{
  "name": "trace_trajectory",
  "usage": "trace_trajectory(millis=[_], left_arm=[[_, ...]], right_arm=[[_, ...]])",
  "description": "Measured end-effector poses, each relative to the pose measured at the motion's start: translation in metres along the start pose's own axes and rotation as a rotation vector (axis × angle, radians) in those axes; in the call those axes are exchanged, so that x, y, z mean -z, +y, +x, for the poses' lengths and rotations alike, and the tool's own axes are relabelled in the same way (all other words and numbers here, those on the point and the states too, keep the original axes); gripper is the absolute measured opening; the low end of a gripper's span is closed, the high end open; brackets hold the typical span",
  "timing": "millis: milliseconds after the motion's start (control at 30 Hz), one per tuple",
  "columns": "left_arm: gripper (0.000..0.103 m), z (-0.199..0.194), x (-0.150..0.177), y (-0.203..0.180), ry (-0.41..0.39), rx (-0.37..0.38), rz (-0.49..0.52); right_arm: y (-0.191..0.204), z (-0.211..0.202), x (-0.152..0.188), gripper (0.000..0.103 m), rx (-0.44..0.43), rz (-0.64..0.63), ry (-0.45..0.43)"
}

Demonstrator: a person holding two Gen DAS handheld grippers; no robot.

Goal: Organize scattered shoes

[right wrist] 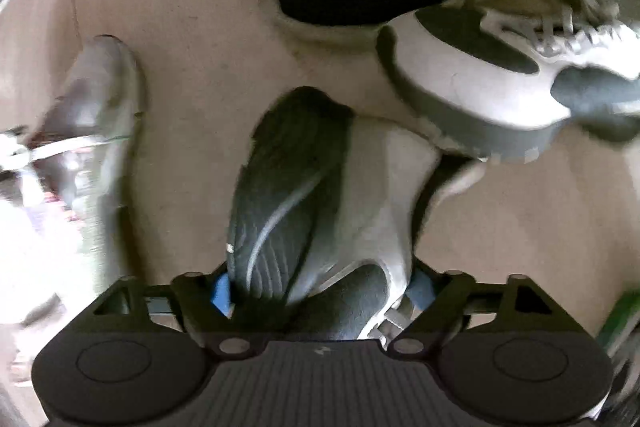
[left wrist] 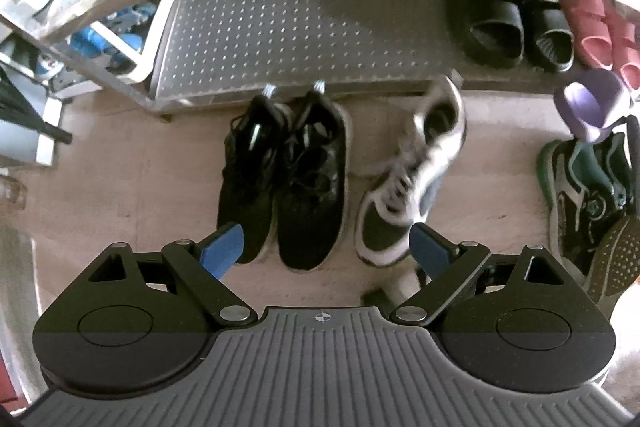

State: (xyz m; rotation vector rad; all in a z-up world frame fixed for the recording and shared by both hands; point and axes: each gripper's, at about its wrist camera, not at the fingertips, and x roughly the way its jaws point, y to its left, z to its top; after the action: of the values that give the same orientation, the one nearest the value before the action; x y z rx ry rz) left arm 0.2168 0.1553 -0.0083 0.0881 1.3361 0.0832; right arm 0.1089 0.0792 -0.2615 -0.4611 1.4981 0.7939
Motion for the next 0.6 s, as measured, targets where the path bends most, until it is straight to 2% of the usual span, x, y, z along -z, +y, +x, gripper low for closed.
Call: trace_trajectory(millis=[100, 200, 300, 367, 500, 533, 600], left_arm=[[0.094, -0.006, 0.0, -0.002, -0.016, -0.004, -0.003], [0.094, -0.007, 0.001, -0.006, -0.021, -0.011, 0.006], [0.094, -0.004, 0.003, -0.014, -0.01, -0.012, 0.043], [0.094, -0.002, 0.005, -0.019, -0.003, -0.013, 0.068], [0.094, 0.006, 0.01, -0.034, 0.017, -0.03, 0.167], [0.094, 0.007, 0.011, -0.037, 0.02, -0.034, 0.187], [0.094, 0.007, 0.013, -0.039, 0.02, -0.031, 0.199]], right_arm=[[-0.023, -0.035, 0.023, 0.079, -0.1, 0.224, -0.017], [-0.049, -0.076, 0.039, 0.079, -0.046, 0.349, -0.053], [-0.081, -0.107, 0.037, 0.08, 0.175, 0.42, -0.056], [-0.093, -0.105, 0.027, 0.083, 0.287, 0.403, -0.022], [-0.117, -0.1, 0.006, 0.095, 0.496, 0.368, 0.044], [-0.117, -0.102, 0.007, 0.09, 0.453, 0.379, 0.042], [-0.118, -0.11, 0.01, 0.094, 0.358, 0.423, 0.003]])
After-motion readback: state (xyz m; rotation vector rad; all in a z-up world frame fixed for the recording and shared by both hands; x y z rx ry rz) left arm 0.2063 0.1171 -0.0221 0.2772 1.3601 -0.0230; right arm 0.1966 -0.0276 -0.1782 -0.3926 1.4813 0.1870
